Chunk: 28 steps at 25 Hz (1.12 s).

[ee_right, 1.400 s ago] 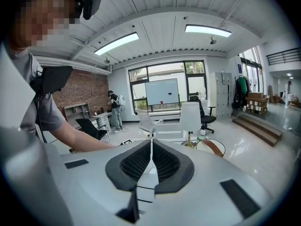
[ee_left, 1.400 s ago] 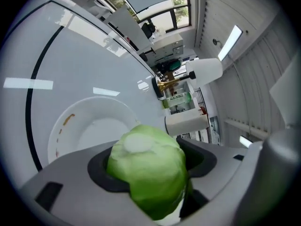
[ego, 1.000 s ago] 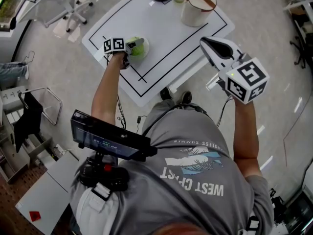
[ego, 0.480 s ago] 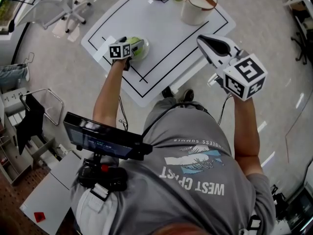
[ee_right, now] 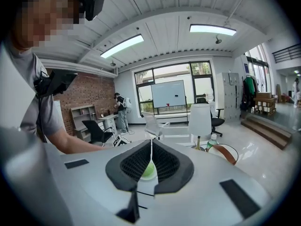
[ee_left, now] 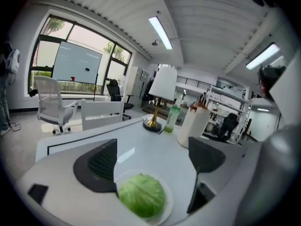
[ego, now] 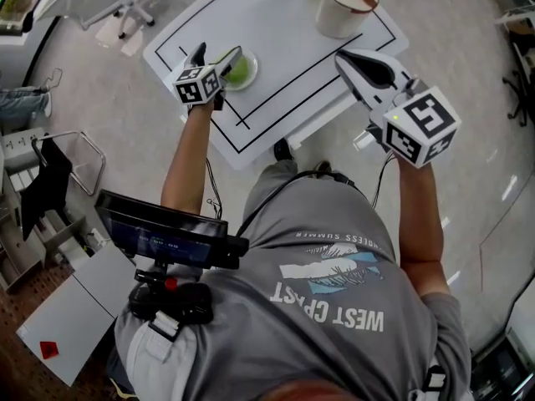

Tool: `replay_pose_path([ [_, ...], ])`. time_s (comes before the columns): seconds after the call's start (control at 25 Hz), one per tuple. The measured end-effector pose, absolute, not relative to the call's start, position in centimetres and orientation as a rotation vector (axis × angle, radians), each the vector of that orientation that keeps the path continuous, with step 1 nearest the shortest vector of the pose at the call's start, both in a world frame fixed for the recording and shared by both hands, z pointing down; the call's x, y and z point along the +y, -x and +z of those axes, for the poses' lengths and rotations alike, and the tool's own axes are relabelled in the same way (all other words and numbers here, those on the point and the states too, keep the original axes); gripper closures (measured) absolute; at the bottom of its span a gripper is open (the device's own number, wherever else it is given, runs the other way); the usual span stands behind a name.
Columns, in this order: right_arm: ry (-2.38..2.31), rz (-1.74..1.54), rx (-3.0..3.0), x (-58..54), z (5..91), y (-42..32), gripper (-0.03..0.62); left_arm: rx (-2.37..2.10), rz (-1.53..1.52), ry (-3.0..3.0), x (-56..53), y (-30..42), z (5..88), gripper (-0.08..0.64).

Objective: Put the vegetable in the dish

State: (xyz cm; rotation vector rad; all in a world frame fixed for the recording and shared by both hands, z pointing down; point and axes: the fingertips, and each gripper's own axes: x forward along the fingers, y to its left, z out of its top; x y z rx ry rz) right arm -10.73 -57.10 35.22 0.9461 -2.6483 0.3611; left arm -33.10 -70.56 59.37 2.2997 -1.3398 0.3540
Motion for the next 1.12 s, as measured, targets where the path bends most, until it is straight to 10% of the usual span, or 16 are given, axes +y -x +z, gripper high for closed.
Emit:
replay_pose_path([
  [0.16,-0.888,0.258,-2.761,-54.5,32.6,9.2,0.583,-1.353,0.105,-2.434,-66.7,30.1,49.6,0.122],
  [0.44,-0.763,0.1,-2.886,-46.9,29.2,4.5,0.583,-1.205,-0.121,-2.713,-55.2,20.5,35.6,0.523],
  [1.12,-0.509,-0.039,-3.055,-27.3,28.4,0.5,0.584,-1.388,-0.169,-2.909,-31.0,12.7,26.2,0.543],
])
